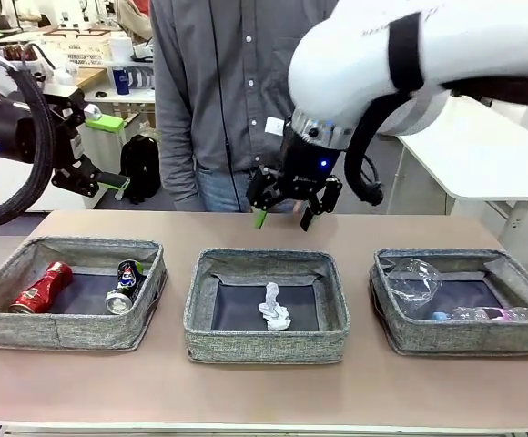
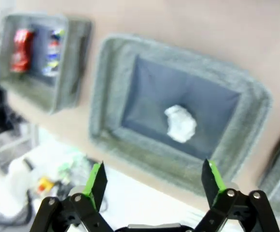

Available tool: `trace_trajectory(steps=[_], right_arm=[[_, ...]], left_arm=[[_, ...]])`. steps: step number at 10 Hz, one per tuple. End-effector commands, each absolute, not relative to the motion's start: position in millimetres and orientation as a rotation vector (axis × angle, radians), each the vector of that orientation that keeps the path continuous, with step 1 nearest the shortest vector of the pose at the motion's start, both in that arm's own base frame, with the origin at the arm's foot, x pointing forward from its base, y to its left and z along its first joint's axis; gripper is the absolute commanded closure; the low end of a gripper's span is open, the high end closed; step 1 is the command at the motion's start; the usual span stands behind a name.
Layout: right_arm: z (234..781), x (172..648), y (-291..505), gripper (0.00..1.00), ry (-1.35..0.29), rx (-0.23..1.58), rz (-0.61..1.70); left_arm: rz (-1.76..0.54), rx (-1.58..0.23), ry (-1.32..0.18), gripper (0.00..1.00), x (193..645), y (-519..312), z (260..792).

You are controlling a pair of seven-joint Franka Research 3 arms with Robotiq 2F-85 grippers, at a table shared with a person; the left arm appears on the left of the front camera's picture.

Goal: Sort the waste into the appropriate baskets.
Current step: Place the picked waste into the Fabric basket indicated by the person.

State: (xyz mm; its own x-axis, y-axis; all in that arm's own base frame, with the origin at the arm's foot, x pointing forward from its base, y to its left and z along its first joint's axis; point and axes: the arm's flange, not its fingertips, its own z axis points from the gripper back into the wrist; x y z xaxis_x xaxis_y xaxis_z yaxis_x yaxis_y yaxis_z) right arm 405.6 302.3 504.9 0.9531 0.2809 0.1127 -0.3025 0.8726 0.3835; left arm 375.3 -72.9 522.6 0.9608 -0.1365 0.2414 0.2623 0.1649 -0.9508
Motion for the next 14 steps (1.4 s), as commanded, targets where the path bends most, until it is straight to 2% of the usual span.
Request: trace_trajectory(steps=[1, 2, 5, 6, 7, 8, 9, 14], right_arm=[[516, 360, 223, 0.00, 0.011, 0.634, 0.373], [516, 342, 197, 0.00, -0.027, 0.703, 0.411], [506, 306, 140, 0.00, -0.266, 0.836, 0.289], [507, 296, 130, 0.00, -0.381, 0.946, 0.385], [500, 297, 116, 0.00, -0.383, 1.160, 0.341], [493, 305, 109, 0.00, -0.340, 1.300, 0.276], [523, 305, 117, 0.00, -0.325, 0.969, 0.291], [523, 305, 117, 0.00, -0.325, 0.969, 0.291]], left_arm=[[-0.303, -1.384, -0.117, 0.00, 373, -74, 524], [-0.303, -1.384, -0.117, 0.00, 373, -74, 524], [-0.303, -1.384, -0.117, 0.00, 373, -74, 524], [-0.303, -1.384, -0.117, 0.00, 373, -74, 524], [-0.303, -1.384, -0.117, 0.00, 373, -74, 524], [-0.303, -1.384, -0.117, 0.00, 373, -74, 524], [-0.303, -1.384, -0.117, 0.00, 373, -74, 524], [-0.303, -1.384, -0.117, 0.00, 373, -74, 524]])
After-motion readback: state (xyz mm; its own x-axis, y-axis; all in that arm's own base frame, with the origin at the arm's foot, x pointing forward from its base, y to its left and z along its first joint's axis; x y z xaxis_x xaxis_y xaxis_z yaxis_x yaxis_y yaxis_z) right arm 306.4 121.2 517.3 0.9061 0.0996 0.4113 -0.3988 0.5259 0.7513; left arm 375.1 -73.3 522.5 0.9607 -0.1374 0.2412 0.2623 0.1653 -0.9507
